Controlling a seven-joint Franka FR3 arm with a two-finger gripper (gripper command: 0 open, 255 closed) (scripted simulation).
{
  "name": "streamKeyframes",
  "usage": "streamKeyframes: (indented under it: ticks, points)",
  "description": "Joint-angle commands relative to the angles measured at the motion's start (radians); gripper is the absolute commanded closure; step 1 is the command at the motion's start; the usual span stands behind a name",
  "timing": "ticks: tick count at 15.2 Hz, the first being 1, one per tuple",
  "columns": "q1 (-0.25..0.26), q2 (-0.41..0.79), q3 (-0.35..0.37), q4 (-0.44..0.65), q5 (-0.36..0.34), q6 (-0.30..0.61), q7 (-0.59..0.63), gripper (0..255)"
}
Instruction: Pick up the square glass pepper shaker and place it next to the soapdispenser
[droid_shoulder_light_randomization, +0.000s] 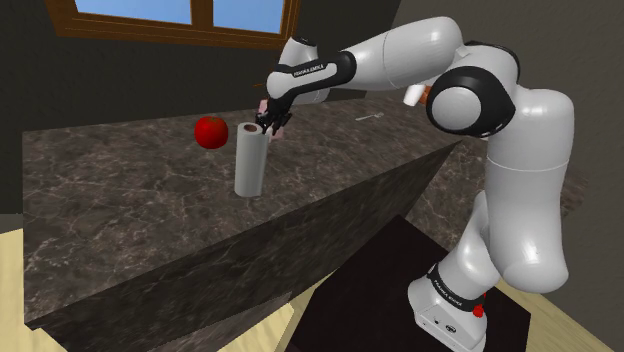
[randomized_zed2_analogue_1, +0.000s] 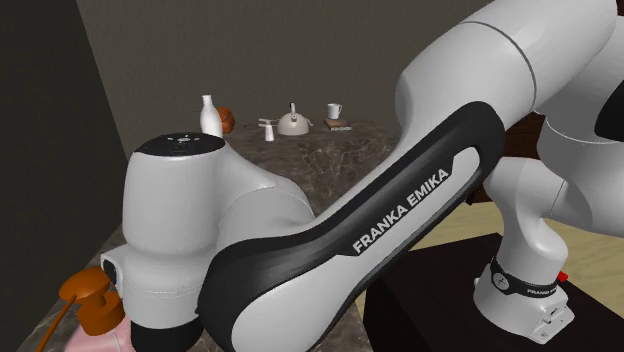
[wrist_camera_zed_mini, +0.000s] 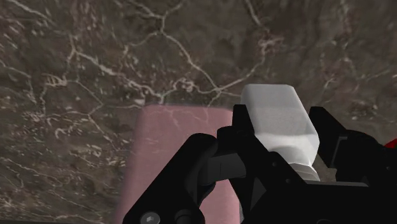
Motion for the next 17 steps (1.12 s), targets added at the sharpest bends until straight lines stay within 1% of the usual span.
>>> streamKeyframes:
  ticks: [1,8,9,14,17]
  points:
    - [0.0,0.006,0.003,-0.009,0.005,0.015,-0.002,255]
    - [0.0,0.007,0.003,-0.009,0.005,0.015,-0.002,255]
    - [0.0,0.007,0.003,-0.009,0.005,0.015,-0.002,0]
    - [0.0,0.007,0.003,-0.009,0.005,0.015,-0.002,0]
    - [0.027,-0.07,-0.025,-0.026,-0.036,-0.041,0.022,0]
